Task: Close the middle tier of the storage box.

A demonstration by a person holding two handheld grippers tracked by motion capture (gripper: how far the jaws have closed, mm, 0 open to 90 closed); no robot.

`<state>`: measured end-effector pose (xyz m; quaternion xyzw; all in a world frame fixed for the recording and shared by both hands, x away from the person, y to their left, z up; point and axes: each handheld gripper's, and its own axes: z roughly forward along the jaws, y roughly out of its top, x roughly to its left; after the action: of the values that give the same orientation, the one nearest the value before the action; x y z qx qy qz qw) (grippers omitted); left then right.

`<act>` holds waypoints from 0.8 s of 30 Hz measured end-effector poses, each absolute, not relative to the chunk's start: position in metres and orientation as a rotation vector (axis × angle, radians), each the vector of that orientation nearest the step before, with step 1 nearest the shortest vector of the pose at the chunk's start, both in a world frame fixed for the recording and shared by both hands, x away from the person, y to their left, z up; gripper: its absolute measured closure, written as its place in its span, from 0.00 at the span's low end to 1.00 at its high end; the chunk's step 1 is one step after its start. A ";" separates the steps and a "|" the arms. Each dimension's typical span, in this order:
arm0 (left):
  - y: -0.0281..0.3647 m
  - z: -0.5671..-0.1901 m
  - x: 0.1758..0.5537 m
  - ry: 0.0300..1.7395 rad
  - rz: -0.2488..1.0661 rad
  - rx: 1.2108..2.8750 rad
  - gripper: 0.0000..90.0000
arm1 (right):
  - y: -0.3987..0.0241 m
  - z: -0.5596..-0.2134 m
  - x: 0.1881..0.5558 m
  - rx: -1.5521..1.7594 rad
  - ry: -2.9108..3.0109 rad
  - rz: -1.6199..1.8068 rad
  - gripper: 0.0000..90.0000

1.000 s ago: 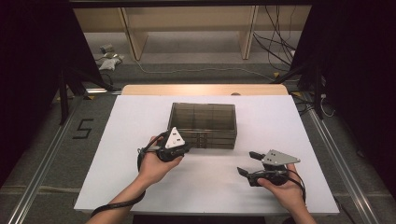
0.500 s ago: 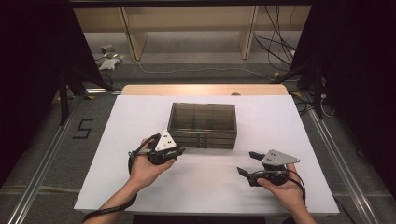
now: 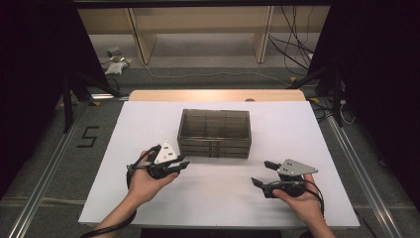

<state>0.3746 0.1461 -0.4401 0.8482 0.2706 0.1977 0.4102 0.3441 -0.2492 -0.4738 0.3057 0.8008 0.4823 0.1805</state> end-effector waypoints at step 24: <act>0.187 -0.453 0.362 0.800 0.424 2.058 0.51 | -0.249 -0.474 0.344 0.856 2.266 1.361 0.26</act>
<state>0.3617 0.1874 -0.4531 0.8255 0.3208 0.1699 0.4322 0.3439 -0.2487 -0.4738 0.3030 0.8021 0.4819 0.1803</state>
